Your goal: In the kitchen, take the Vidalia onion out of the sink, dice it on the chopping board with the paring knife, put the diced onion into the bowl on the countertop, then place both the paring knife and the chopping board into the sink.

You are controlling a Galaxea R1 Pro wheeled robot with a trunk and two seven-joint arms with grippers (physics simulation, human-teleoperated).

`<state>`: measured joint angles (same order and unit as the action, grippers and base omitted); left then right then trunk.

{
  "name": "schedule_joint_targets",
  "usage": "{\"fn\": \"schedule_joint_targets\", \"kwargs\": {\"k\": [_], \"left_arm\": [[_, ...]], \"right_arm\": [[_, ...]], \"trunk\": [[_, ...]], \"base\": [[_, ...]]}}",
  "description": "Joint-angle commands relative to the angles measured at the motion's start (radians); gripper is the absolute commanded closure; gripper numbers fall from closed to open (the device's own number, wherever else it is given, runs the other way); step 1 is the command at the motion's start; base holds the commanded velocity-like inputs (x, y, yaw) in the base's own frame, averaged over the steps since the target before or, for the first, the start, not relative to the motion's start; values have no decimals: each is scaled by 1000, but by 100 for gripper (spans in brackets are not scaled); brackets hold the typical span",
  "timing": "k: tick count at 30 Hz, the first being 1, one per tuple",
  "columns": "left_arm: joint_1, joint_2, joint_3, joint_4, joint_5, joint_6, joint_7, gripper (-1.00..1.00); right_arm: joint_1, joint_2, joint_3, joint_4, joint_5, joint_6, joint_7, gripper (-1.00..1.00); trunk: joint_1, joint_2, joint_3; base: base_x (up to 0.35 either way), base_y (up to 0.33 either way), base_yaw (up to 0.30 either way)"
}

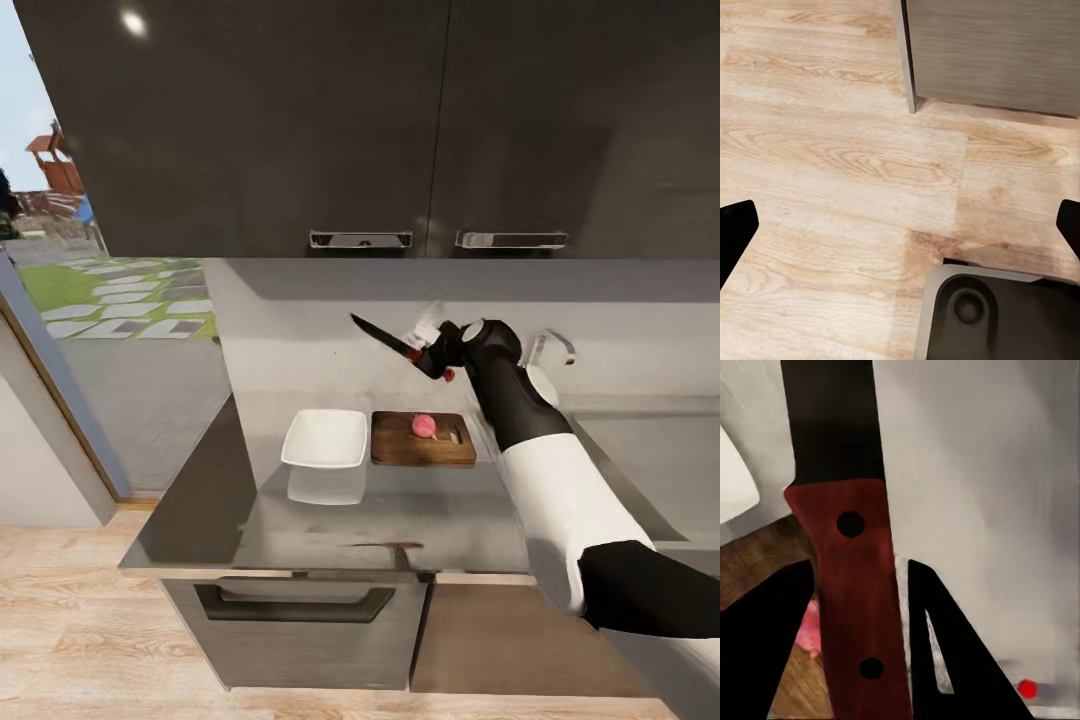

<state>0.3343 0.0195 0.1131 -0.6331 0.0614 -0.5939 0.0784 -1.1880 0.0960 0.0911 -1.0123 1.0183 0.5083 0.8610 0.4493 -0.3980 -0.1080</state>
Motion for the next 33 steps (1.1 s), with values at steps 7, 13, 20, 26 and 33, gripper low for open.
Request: {"fn": "schedule_joint_targets", "kwargs": {"k": [7,13,20,26,33], "left_arm": [[0,0,-3,-1,6,-1,1,-100],[0,0,-3,0,6,-1,1,-100],[0,0,-3,0,6,-1,1,-100],[0,-6,-3,0,5,-1,1,-100],[0,-7,-3,0,5,-1,1,-100]], "right_arm": [[-1,-86,-1,-125,96,61,-4,100],[-1,-116,1,-146,101,125,-88,100],[35,-116,2,-139,100,128,-135,100],[75,-109,4,-131,101,126,-289,100],[95,-107,6,-91,98,123,-376,100]], "trunk": [[1,-2,-2],[1,-2,-2],[1,-2,-2],[1,-2,-2],[1,-2,-2]], "base": [[0,0,0],[0,0,0],[0,-101,0],[0,-282,0],[0,-302,0]]}}
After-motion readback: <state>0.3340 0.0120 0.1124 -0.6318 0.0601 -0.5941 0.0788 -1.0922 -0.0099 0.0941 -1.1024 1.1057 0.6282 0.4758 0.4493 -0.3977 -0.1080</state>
